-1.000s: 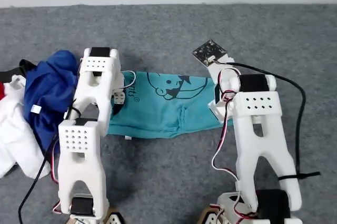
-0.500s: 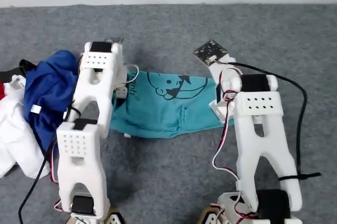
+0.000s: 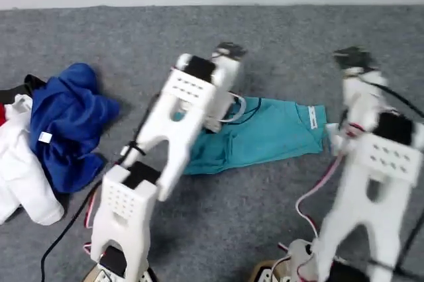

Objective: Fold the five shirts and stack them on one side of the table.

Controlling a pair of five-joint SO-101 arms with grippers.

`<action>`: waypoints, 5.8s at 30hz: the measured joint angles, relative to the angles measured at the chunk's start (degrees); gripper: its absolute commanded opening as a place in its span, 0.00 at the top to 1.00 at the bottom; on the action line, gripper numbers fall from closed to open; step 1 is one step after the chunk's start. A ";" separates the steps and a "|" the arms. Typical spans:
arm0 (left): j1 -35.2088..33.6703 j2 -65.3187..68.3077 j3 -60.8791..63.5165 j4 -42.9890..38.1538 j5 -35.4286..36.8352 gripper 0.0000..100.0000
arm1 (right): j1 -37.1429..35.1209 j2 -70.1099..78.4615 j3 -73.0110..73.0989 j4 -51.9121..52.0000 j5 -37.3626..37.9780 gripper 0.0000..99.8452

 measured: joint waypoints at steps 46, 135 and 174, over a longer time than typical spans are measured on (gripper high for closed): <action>21.27 42.46 -56.62 -21.80 -1.32 0.98 | 17.85 -14.42 0.00 6.15 -0.09 0.56; -19.16 18.64 -56.53 -0.09 -5.89 0.88 | -10.73 -0.70 19.25 -21.98 1.41 0.56; -19.16 19.43 -56.53 -0.09 -5.89 0.88 | -8.53 -21.98 32.44 -19.96 3.87 0.56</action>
